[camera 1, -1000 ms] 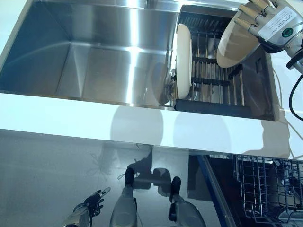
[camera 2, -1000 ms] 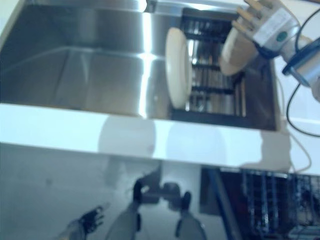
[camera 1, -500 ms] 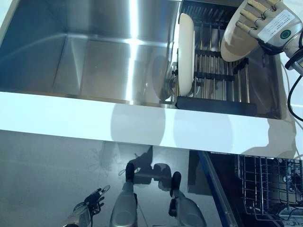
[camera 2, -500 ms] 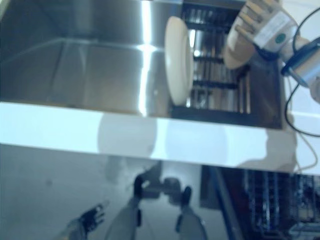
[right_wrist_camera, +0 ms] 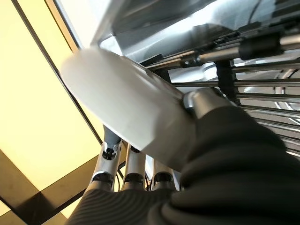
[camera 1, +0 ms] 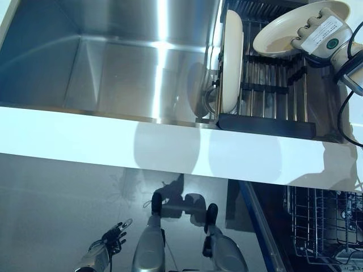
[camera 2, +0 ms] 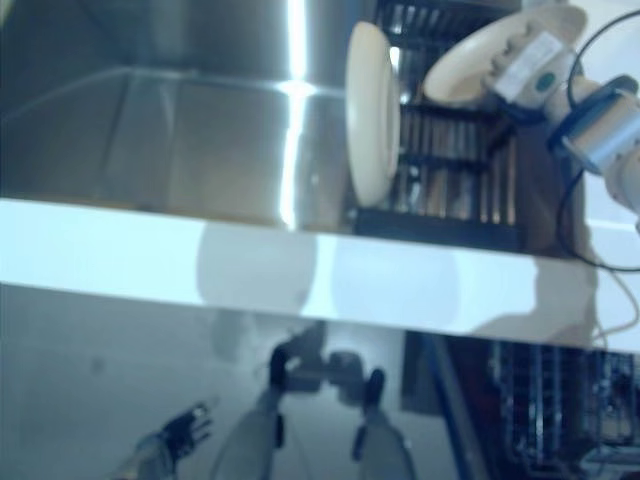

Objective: Take plates into dishwasher

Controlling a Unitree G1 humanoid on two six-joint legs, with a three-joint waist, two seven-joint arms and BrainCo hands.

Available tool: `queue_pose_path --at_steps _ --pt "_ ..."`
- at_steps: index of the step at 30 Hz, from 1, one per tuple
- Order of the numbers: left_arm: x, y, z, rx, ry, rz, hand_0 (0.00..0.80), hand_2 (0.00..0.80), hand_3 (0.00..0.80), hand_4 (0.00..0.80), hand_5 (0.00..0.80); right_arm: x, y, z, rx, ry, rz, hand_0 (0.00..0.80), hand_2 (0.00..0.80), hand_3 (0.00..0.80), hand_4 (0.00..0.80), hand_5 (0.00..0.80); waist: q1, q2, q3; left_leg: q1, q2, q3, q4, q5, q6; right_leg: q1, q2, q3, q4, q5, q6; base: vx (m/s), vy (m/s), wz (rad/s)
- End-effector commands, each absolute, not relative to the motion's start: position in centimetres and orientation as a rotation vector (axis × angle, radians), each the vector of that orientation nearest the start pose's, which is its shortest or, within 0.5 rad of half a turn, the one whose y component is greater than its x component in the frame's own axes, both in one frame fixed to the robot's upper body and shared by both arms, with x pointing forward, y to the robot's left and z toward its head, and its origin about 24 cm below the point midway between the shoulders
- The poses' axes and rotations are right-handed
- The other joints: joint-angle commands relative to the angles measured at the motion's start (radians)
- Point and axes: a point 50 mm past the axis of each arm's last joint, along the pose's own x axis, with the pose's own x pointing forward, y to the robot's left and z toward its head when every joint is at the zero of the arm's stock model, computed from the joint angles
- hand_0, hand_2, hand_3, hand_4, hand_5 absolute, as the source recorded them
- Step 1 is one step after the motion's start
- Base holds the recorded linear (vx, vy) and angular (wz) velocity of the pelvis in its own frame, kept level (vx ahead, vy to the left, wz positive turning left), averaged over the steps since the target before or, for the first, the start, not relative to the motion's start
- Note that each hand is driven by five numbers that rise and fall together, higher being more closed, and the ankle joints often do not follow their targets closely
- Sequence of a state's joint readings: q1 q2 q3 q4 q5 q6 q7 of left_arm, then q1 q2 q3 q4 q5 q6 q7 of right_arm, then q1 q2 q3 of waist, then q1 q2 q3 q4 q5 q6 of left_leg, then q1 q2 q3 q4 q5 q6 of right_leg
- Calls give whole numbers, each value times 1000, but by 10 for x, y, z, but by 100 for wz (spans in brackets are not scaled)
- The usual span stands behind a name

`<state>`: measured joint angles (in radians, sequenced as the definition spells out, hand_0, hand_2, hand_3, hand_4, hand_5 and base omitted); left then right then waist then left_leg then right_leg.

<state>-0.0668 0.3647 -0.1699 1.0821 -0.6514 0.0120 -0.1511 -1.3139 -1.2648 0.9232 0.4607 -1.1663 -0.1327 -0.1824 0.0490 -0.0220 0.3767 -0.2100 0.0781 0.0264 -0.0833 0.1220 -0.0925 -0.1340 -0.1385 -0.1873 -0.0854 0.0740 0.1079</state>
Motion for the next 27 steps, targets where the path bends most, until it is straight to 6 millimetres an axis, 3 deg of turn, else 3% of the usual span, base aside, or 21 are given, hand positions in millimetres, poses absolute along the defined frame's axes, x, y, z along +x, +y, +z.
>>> queue_pose_path --at_steps 1,10,22,25,27 --pt "143 261 -132 -252 953 236 0 0 0 0 0 335 -270 370 -2691 -447 -455 800 800 800 800 800 13 -29 -14 4 -4 -29 -4 -28 9 -52 -36 8 -2 69 50 0 0 0" --pt "136 262 -134 -244 963 245 0 0 0 0 0 332 -275 374 -2688 -464 -503 800 800 800 800 800 13 -36 -60 25 -2 -30 -4 -35 7 -30 -36 13 -2 60 53 0 0 0" --pt "115 263 -142 -213 1031 259 0 0 0 0 0 326 -288 384 -2704 -427 -556 800 800 800 800 800 11 -74 -186 105 13 -15 -4 -59 -1 51 -33 17 -2 34 60 16 2 0" --pt "110 264 -144 -209 1049 266 0 0 0 0 0 324 -292 388 -2662 -415 -582 800 800 800 800 800 6 -84 -222 128 19 -4 -4 -67 -3 70 -31 21 -2 28 61 12 5 0" --pt "107 263 -145 -204 1059 269 0 0 0 0 0 320 -301 391 -2510 -397 -631 800 800 800 800 800 0 -91 -249 146 24 7 -4 -76 -5 84 -30 26 -2 23 64 0 0 0"
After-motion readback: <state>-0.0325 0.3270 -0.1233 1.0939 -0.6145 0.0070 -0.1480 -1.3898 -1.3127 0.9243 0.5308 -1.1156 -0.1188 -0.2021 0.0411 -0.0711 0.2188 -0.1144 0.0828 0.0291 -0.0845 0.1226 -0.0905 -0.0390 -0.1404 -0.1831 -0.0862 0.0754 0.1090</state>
